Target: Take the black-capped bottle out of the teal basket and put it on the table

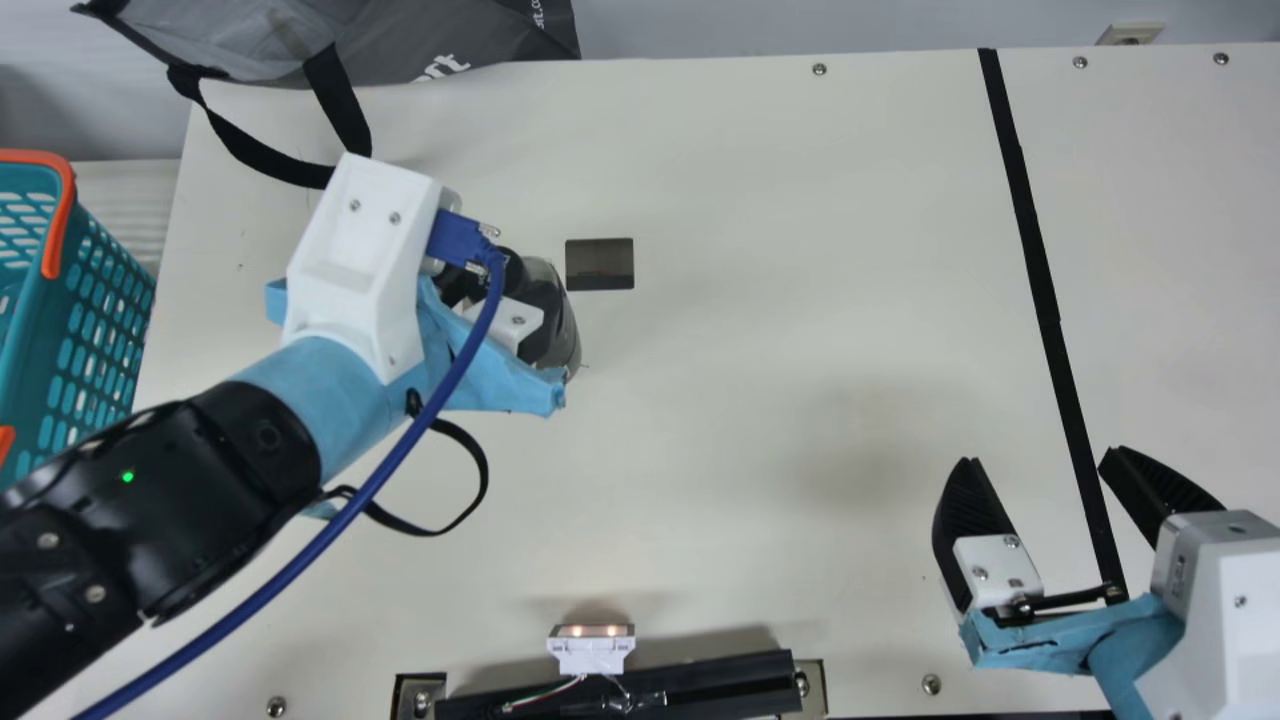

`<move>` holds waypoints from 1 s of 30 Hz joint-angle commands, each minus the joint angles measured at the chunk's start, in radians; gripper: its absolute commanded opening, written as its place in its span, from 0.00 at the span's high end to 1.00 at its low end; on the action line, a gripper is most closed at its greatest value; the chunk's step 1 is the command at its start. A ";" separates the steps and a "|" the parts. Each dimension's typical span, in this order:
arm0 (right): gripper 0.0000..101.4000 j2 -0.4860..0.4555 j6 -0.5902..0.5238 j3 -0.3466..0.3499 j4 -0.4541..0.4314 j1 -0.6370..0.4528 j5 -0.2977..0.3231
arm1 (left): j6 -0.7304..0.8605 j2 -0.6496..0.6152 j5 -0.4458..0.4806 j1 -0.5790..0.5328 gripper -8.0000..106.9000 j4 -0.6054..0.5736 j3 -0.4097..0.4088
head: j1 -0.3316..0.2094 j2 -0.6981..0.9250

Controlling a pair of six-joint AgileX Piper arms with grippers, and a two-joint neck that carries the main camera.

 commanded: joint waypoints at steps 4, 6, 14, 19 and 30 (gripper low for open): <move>0.10 0.000 0.000 0.000 0.000 0.000 0.000 | -0.033 -0.007 -0.016 -0.008 0.93 0.031 0.021 | -0.004 0.008; 0.10 0.000 0.000 0.000 0.000 0.000 0.000 | -0.046 -0.011 -0.023 -0.012 0.93 0.044 0.030 | -0.004 0.008; 0.10 0.000 0.000 0.000 0.000 0.000 0.000 | -0.091 -0.021 -0.040 -0.034 0.93 0.085 0.064 | -0.004 0.008; 0.10 0.000 0.000 0.000 0.000 0.000 0.000 | -0.112 -0.023 -0.046 -0.046 0.93 0.103 0.083 | -0.004 0.008; 0.10 0.000 0.000 0.000 0.000 0.000 0.000 | -0.134 -0.025 -0.052 -0.060 0.55 0.124 0.104 | -0.004 0.008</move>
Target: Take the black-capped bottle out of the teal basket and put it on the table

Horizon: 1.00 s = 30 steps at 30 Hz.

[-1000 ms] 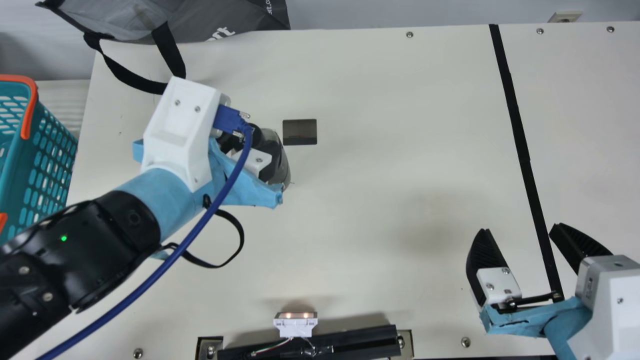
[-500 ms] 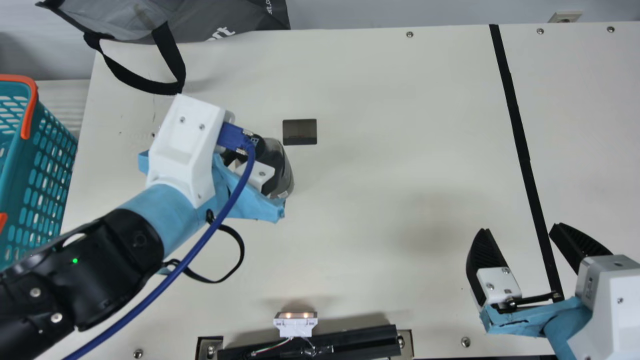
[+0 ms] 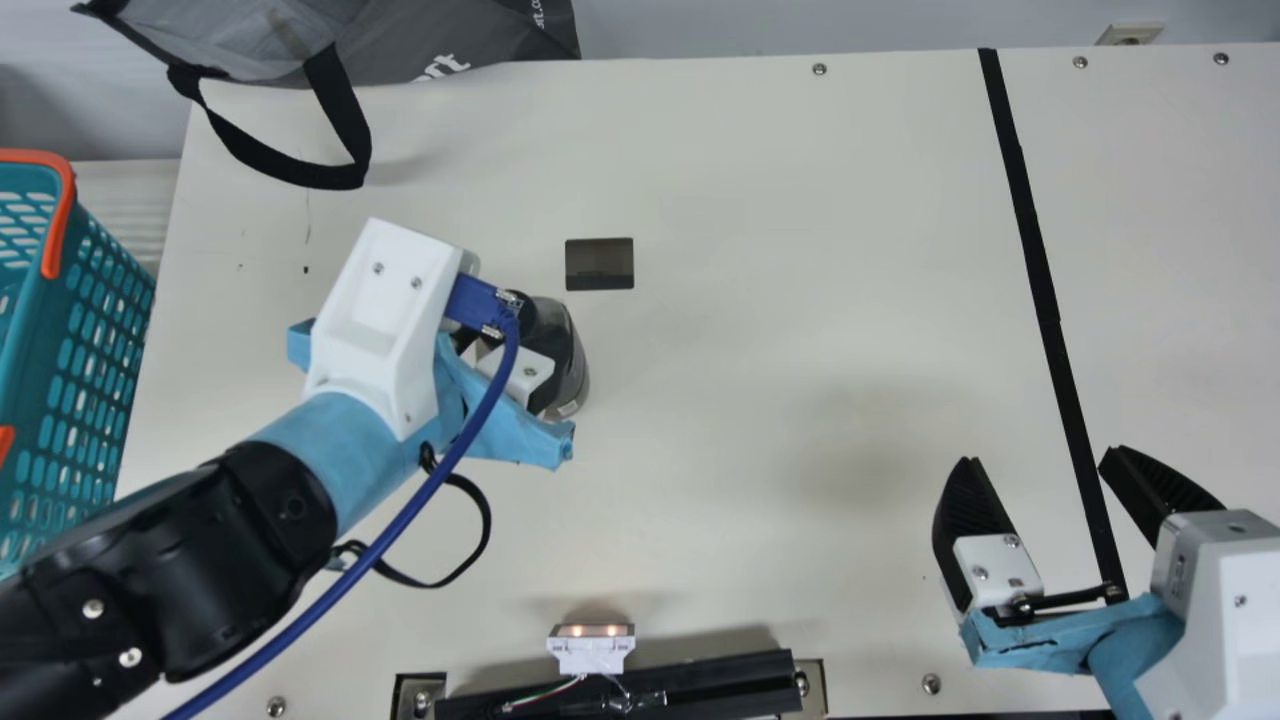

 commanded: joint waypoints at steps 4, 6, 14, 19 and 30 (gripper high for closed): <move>0.10 0.000 0.000 0.000 0.001 0.000 0.000 | -0.010 -0.001 0.002 -0.006 0.00 0.013 0.004 | -0.004 0.008; 0.10 0.000 0.000 0.000 0.001 0.000 -0.001 | -0.015 0.000 0.004 -0.007 0.00 0.017 0.006 | -0.004 0.008; 0.10 0.000 0.000 0.000 0.001 0.000 -0.001 | -0.029 0.000 0.009 -0.010 0.00 0.028 0.009 | -0.004 0.008; 0.10 0.000 0.000 0.000 0.001 0.000 -0.001 | -0.032 -0.007 0.015 -0.004 0.00 0.033 0.006 | -0.004 0.008; 0.10 0.000 0.000 0.000 0.001 0.000 -0.001 | -0.033 -0.060 0.036 0.021 0.00 0.045 -0.019 | -0.004 0.008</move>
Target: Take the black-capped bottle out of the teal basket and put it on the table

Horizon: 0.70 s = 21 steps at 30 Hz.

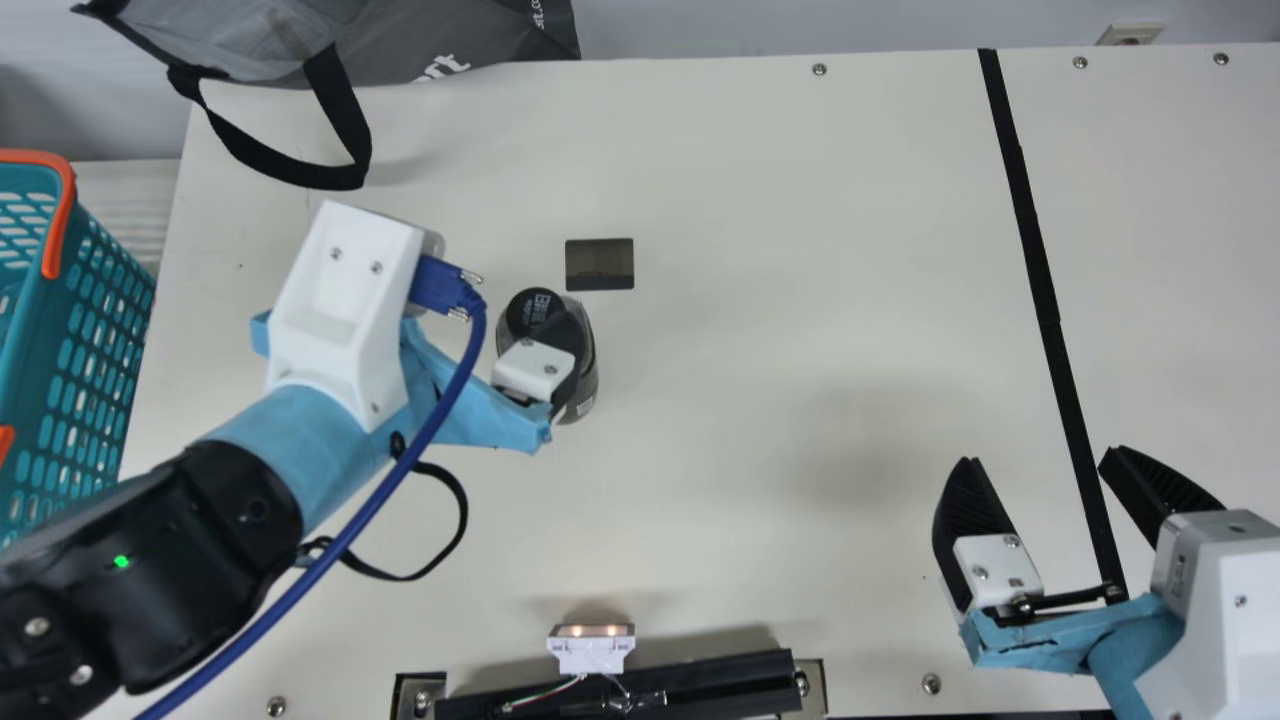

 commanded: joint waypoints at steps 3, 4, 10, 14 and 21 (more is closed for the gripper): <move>0.10 0.000 0.000 0.000 0.000 0.000 0.000 | 0.000 -0.025 0.013 0.012 0.00 0.007 -0.016 | -0.004 0.008; 0.10 0.000 0.000 0.000 0.000 0.000 0.000 | -0.001 -0.033 0.017 0.016 0.00 0.016 -0.020 | -0.004 0.008; 0.10 0.000 0.000 0.000 0.000 0.000 0.000 | -0.025 -0.088 0.050 0.035 0.00 0.063 -0.045 | -0.004 0.008; 0.10 0.000 0.000 0.000 0.000 0.000 0.000 | -0.038 -0.133 0.068 0.057 0.00 0.085 -0.050 | -0.004 0.008; 0.10 0.000 0.000 0.000 0.000 0.000 0.000 | -0.019 -0.213 0.078 0.124 0.00 0.082 -0.035 | -0.004 0.008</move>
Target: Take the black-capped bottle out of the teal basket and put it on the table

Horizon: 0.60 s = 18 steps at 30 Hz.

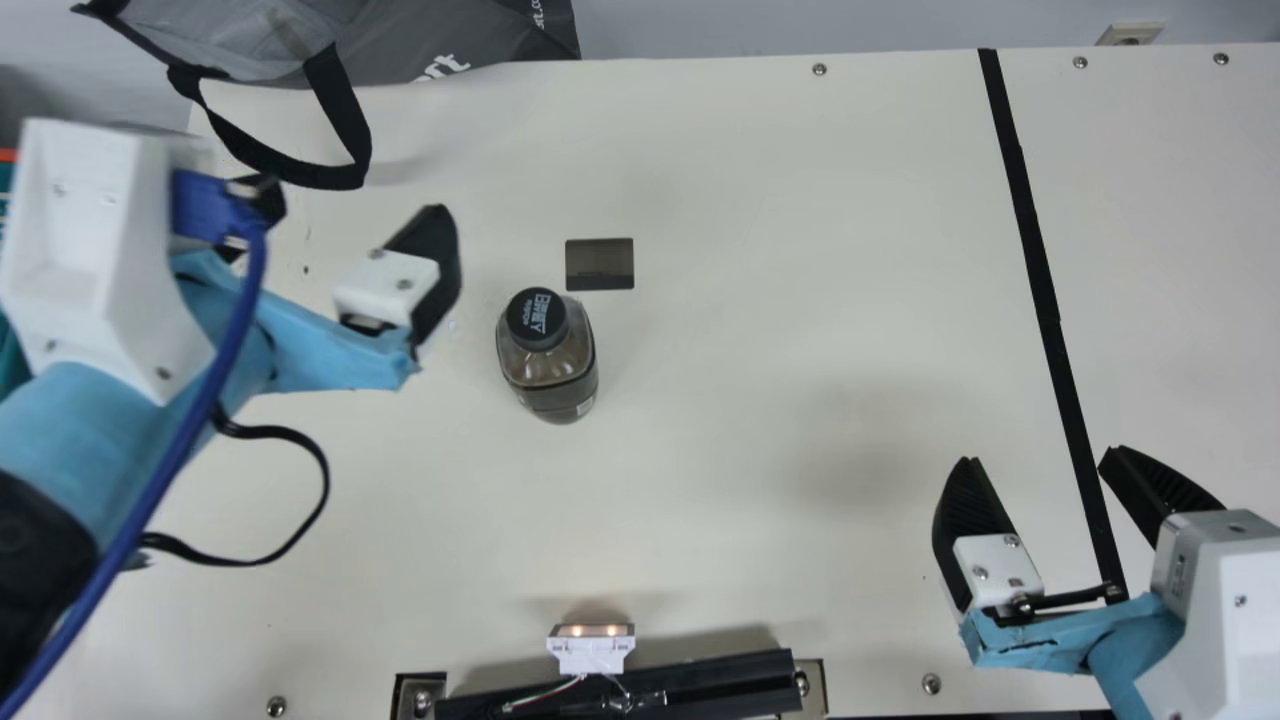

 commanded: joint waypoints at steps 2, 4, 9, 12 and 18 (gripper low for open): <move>0.10 0.000 0.000 0.000 0.000 0.000 0.000 | 0.022 -0.034 -0.002 0.040 0.00 -0.011 0.011 | -0.009 0.008; 0.10 0.000 0.000 0.000 0.000 0.000 0.000 | 0.042 -0.057 -0.005 0.071 0.00 -0.022 0.021 | -0.009 0.008; 0.10 0.000 0.000 0.000 0.000 0.000 0.000 | 0.099 -0.112 -0.015 0.151 0.00 -0.057 0.048 | -0.009 0.008; 0.10 0.000 0.000 0.000 0.000 0.000 0.000 | 0.139 -0.145 -0.022 0.199 0.00 -0.085 0.065 | -0.009 0.008; 0.10 0.000 0.000 0.000 0.000 0.000 0.000 | 0.225 -0.201 -0.035 0.282 0.00 -0.156 0.096 | -0.009 0.008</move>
